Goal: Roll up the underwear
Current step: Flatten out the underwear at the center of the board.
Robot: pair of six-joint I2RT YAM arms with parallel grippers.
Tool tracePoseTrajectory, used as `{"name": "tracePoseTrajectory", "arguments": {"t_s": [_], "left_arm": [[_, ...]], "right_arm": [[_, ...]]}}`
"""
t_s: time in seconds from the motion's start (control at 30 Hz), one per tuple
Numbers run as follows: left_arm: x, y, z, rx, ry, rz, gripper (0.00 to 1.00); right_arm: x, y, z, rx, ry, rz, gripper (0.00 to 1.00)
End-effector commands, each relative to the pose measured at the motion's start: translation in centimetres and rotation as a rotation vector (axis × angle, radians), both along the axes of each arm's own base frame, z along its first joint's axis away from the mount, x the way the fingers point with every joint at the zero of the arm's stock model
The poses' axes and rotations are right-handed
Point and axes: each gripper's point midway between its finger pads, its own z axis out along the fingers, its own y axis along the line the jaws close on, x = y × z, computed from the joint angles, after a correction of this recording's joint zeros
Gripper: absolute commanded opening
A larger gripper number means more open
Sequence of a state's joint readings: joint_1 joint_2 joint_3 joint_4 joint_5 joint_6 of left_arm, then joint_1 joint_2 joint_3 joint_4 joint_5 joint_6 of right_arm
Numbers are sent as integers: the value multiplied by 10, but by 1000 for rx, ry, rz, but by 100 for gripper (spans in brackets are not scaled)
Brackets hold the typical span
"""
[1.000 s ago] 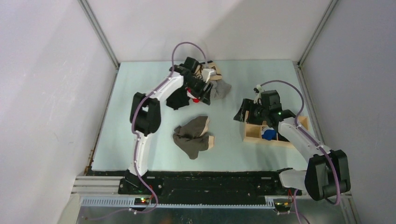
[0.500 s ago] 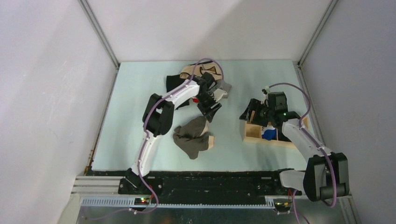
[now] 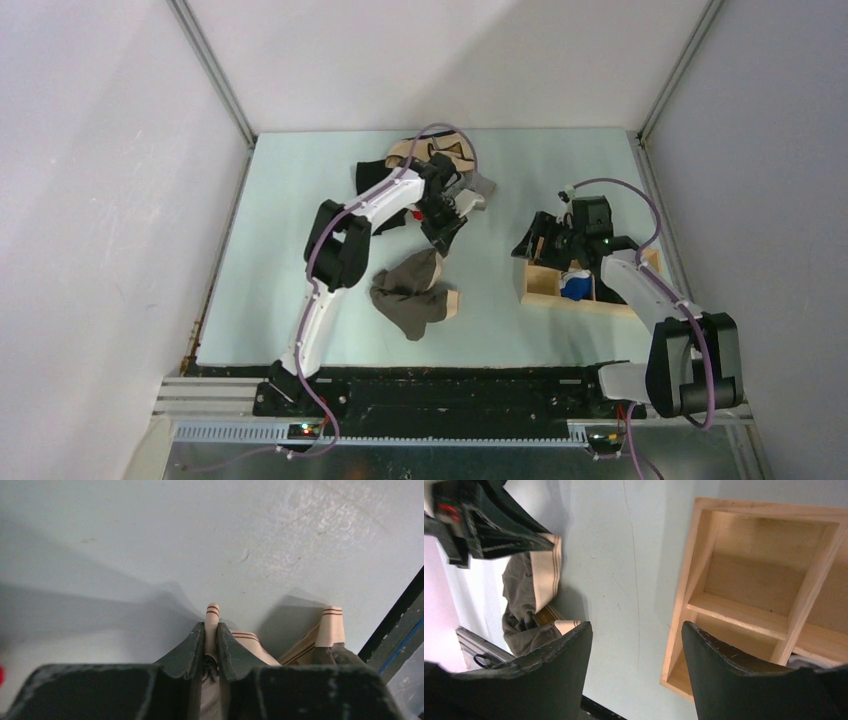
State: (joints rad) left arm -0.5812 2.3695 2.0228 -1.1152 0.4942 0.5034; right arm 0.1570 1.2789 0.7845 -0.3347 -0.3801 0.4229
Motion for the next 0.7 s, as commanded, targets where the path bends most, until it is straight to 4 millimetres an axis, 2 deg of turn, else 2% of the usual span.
{"name": "tracePoseTrajectory", "arguments": {"t_s": [0.0,0.03,0.07,0.1,0.13,0.17,0.2,0.27,0.33,0.37,0.4,0.47,0.57,0.67], "left_arm": [[34,-16,80,-171,-125,128,15],[42,-16,108,-211,-206,150,10],[47,-15,123,-232,-235,185,9],[49,-13,154,-276,-306,200,5],[52,-11,167,-300,-336,224,1],[50,-7,196,-337,-386,250,0],[51,-5,205,-358,-414,264,0],[44,5,250,-430,-507,307,0],[40,13,275,-480,-567,346,0],[37,15,280,-492,-579,358,0],[34,19,296,-518,-626,367,0],[28,27,314,-550,-684,384,0],[20,35,331,-586,-751,398,0],[7,42,351,-633,-805,403,0]], "right_arm": [[17,15,19,5,-117,100,69],[23,18,25,-22,-170,134,69],[24,25,31,-35,-203,166,69],[28,26,35,-58,-242,184,70],[29,31,40,-65,-271,204,71],[33,34,45,-64,-297,208,72],[33,38,49,-61,-314,221,73],[35,44,56,-53,-344,247,74],[36,48,61,-54,-367,271,75],[36,49,63,-57,-372,279,75],[38,49,68,-62,-387,284,75],[40,48,78,-65,-415,296,77],[41,51,93,-53,-473,339,83],[34,64,107,-23,-555,455,88]]}}
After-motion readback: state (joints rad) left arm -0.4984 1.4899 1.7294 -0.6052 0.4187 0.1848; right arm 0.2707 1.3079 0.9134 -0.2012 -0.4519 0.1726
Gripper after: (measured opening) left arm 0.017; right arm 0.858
